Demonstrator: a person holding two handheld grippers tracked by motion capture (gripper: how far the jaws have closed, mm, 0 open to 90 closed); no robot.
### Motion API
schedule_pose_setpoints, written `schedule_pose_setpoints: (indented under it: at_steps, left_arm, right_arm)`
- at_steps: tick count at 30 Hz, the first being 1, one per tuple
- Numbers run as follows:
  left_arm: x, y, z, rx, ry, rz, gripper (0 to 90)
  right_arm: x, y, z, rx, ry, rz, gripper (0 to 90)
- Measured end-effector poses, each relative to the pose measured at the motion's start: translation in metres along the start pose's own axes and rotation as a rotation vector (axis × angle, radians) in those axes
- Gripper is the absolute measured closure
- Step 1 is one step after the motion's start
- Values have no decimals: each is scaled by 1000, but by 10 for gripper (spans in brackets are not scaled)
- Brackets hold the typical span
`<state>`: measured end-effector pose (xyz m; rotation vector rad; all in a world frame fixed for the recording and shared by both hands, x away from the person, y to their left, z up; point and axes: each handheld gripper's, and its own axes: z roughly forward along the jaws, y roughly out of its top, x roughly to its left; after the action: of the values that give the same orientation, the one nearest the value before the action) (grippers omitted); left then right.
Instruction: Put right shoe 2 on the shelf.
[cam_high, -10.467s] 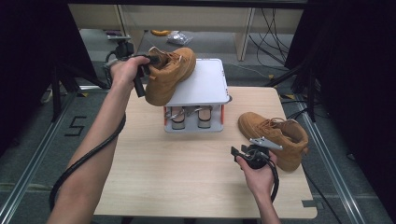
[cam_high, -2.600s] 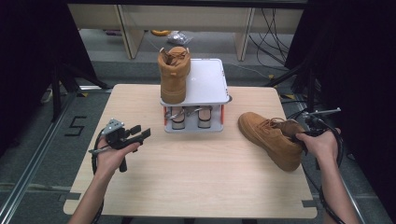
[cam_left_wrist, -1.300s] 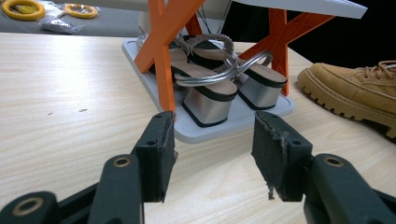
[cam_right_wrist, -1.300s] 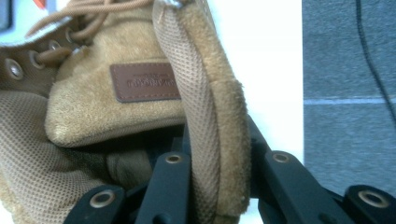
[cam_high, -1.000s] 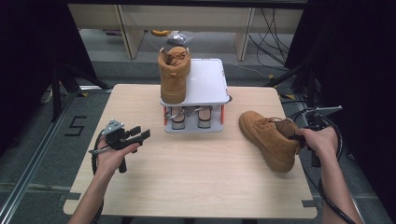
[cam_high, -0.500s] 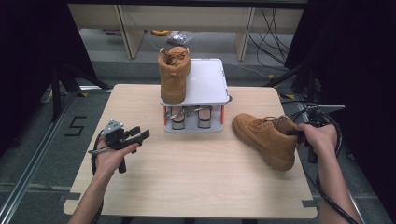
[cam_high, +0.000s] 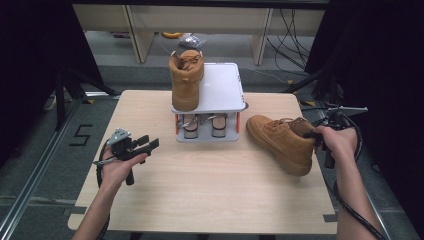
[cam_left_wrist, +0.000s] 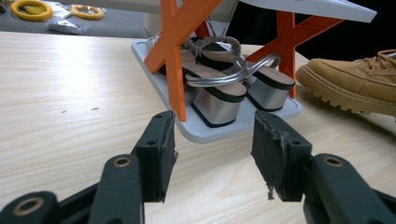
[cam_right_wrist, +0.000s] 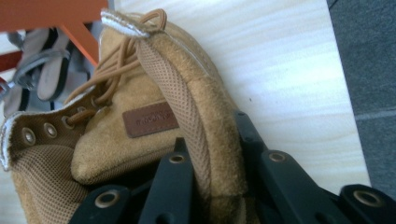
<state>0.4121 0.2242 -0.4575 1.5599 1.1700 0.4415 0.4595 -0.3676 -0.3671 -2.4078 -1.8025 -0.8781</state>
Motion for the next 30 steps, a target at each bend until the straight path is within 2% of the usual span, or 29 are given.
schedule_pose_setpoints:
  at_steps: [3,4,5,6,7,9,10,11,13,15,16,17,18,19,22,23,24,26,28,29,30]
  left_arm:
    - [1,-1,-1,0,1,-1,484]
    - [2,-1,-1,0,1,-1,484]
    - [3,0,-1,3,4,1,484]
    - [3,0,0,2,4,0,484]
    - [3,0,0,1,6,-2,484]
    - [3,-1,0,-2,5,-6,484]
    - [4,-1,0,-2,4,-7,484]
    - [4,-1,0,-1,5,-7,484]
    - [5,-1,0,3,5,-6,484]
    - [6,-2,1,-3,-1,-7,484]
    - [6,-2,0,1,6,-8,484]
    - [6,-1,0,1,10,-9,484]
    - [6,-1,-1,-2,11,-14,484]
    - [6,-1,-1,-2,11,-14,484]
    - [6,-2,-1,1,10,-12,484]
    - [6,-2,-1,2,9,-11,484]
    - [5,-2,-1,0,8,-13,483]
    - [5,-2,0,1,5,-13,483]
    - [5,-2,-1,1,6,-12,483]
    - [5,-2,-1,0,6,-13,483]
    - [5,-2,-1,0,6,-13,483]
  right_arm:
    - [0,2,0,-6,-3,-25,808]
    - [2,3,0,-9,6,-10,807]
    - [1,3,1,-23,9,-32,807]
    - [4,6,0,-21,8,-5,807]
    - [1,7,1,-39,19,-41,807]
    - [3,7,0,-34,11,-37,807]
    - [7,10,0,-37,18,12,807]
    - [5,12,-1,-37,16,-23,807]
    - [6,13,0,-55,27,-20,807]
    - [10,15,1,-62,28,28,807]
    - [8,15,1,-64,30,2,807]
    - [10,16,0,-59,38,22,807]
    - [8,17,0,-75,31,-8,807]
    - [8,17,0,-75,31,-8,807]
    - [13,21,0,-86,35,40,806]
    - [11,21,-2,-89,42,5,806]
    - [14,23,-3,-83,45,24,806]
    - [15,24,-5,-92,40,4,806]
    - [19,26,-5,-104,41,55,806]
    - [18,26,-6,-103,47,30,806]
    - [18,27,-7,-101,45,34,806]
